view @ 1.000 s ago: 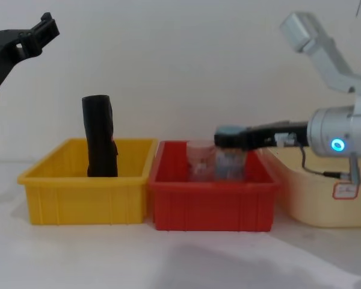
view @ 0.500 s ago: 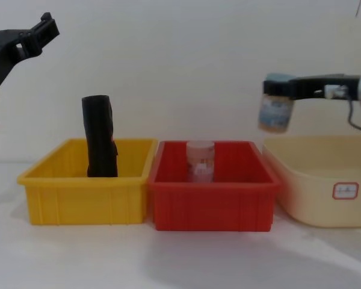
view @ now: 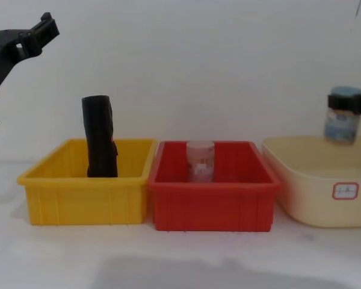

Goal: Pick up the garbage bag with the one hand and transfer it to the other hand.

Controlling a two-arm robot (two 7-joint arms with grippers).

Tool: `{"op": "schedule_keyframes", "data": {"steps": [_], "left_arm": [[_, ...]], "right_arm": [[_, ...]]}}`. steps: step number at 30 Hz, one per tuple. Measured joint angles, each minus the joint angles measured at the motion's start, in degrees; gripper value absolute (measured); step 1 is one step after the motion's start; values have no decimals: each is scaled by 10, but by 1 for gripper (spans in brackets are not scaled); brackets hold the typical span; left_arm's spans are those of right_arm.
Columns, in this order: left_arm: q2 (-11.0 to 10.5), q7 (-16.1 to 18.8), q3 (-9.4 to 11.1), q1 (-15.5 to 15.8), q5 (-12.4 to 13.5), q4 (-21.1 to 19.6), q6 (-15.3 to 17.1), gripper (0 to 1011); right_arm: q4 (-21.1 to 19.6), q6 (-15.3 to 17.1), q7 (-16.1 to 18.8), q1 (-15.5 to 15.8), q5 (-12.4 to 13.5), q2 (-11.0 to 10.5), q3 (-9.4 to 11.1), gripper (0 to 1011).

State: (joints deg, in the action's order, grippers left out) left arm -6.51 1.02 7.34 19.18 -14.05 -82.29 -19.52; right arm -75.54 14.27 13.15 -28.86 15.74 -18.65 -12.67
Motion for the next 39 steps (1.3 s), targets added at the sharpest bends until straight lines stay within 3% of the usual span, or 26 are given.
{"op": "schedule_keyframes", "data": {"steps": [8, 20, 22, 28, 39], "left_arm": [[0, 0, 0, 0, 0, 0, 0, 1001], [0, 0, 0, 0, 0, 0, 0, 1001], [0, 0, 0, 0, 0, 0, 0, 1001], [0, 0, 0, 0, 0, 0, 0, 1001], [0, 0, 0, 0, 0, 0, 0, 1001]], "right_arm": [[12, 11, -5, 19, -9, -16, 9, 660], [3, 14, -5, 45, -16, -27, 18, 984], [-3, 13, -5, 48, -16, -27, 19, 1001], [-36, 9, -5, 67, -17, -28, 24, 1002], [-134, 3, -12, 118, -13, -22, 36, 1001]]}}
